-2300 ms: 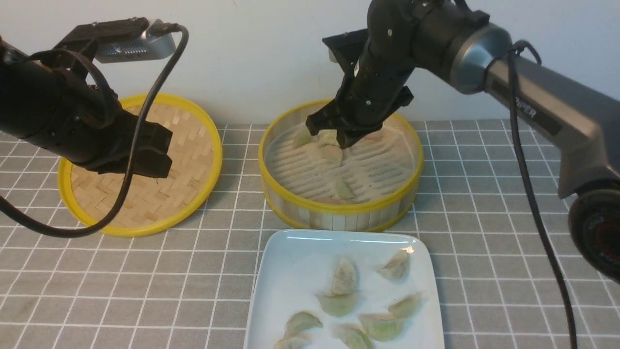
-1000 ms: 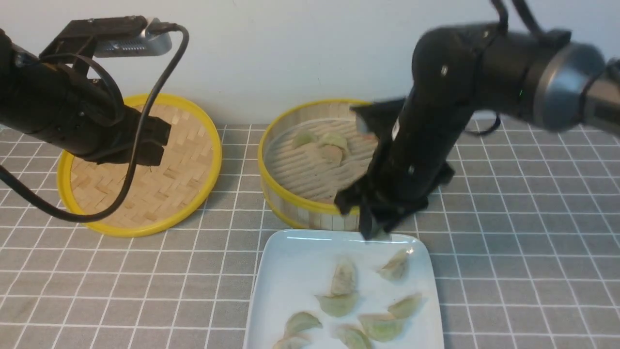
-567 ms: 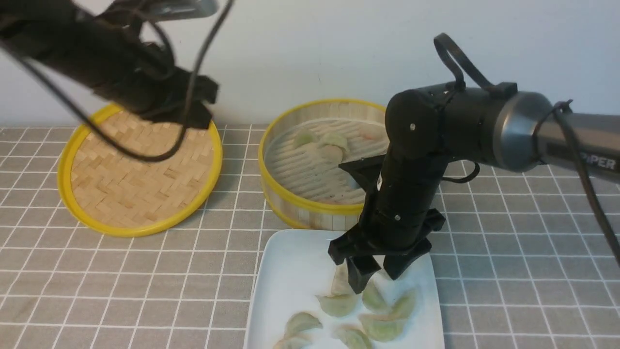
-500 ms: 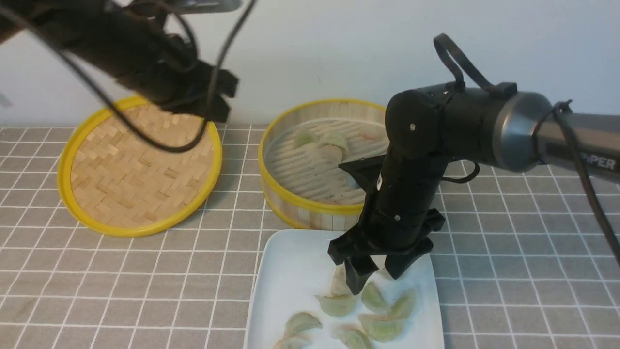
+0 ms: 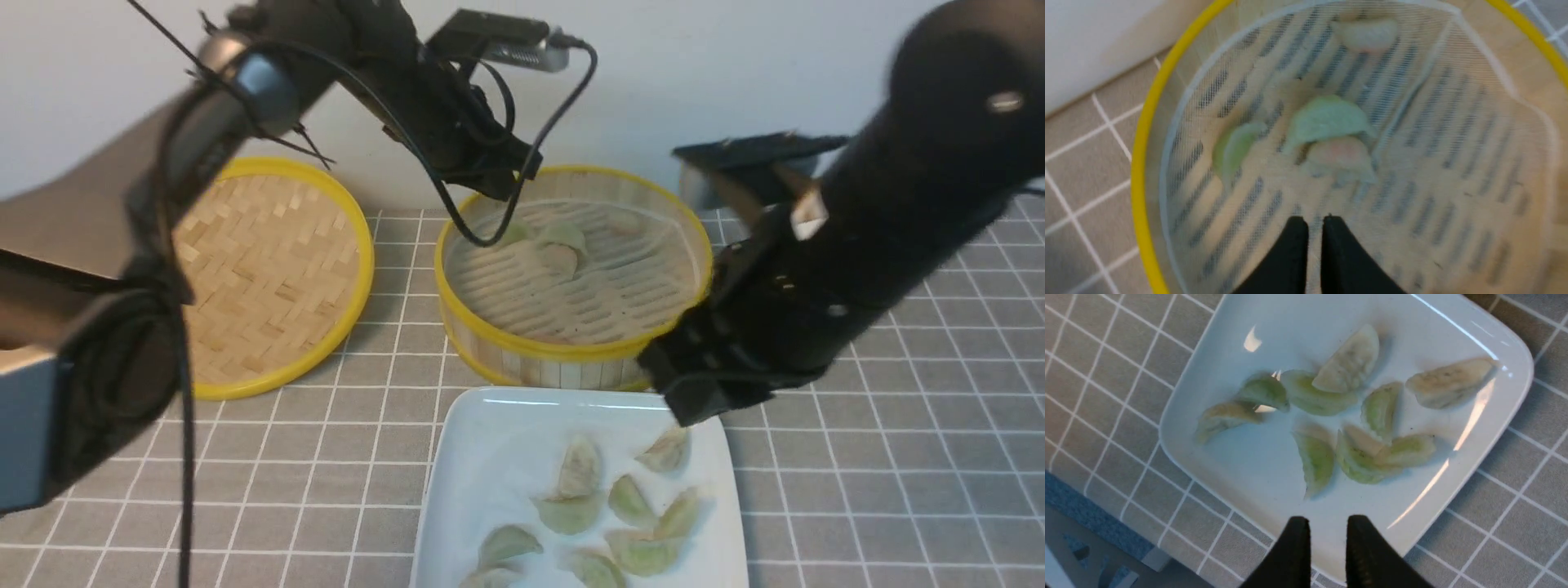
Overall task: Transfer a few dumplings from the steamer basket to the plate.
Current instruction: Use the left arm to grab a dumpling from the steamer
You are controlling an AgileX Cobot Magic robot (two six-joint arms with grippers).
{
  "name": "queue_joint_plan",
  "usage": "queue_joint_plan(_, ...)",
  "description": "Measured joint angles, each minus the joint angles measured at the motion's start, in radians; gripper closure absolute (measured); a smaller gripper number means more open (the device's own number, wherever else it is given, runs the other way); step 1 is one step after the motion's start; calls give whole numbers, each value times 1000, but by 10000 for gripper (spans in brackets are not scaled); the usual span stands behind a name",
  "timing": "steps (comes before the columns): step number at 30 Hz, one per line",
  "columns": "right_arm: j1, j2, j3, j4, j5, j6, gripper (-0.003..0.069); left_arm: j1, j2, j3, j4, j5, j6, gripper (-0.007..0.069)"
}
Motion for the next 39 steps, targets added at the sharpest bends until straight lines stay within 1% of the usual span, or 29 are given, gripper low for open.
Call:
queue_joint_plan(2, 0, -53, 7, -6, 8, 18, 585, -2, 46, -24, 24, -27, 7, 503)
queue_joint_plan(3, 0, -63, 7, -6, 9, 22, 587, -2, 50, -24, 26, -30, 7, 496)
queue_joint_plan(5, 0, -112, 8, -8, 9, 37, 610, -2, 86, -29, 36, -81, 30, 400)
queue_joint_plan(9, 0, -161, 10, -22, 13, 48, 620, -2, 122, -34, 41, -140, 85, 255)
queue_joint_plan(10, 0, -164, 10, -26, 14, 49, 621, -2, 127, -34, 41, -149, 101, 231)
queue_joint_plan(13, 0, -167, 10, -40, 15, 55, 622, -2, 139, -35, 40, -158, 138, 204)
queue_joint_plan(17, 0, -167, 14, -48, 15, 69, 622, -4, 157, -35, 40, -168, 189, 211)
queue_joint_plan(26, 0, -167, 14, -49, 15, 74, 622, -17, 200, -36, 35, -233, 209, 256)
queue_joint_plan(29, 0, -167, 15, -44, 15, 76, 622, -20, 211, -40, 29, -241, 209, 320)
queue_joint_plan(33, 0, -167, 15, -43, 15, 77, 622, -23, 213, -43, 25, -234, 209, 493)
queue_joint_plan(36, 0, -167, 15, -43, 15, 77, 622, -23, 201, -43, 35, -204, 207, 503)
queue_joint_plan(39, 0, -167, 15, -43, 15, 77, 622, -23, 164, -40, 88, -104, 170, 503)
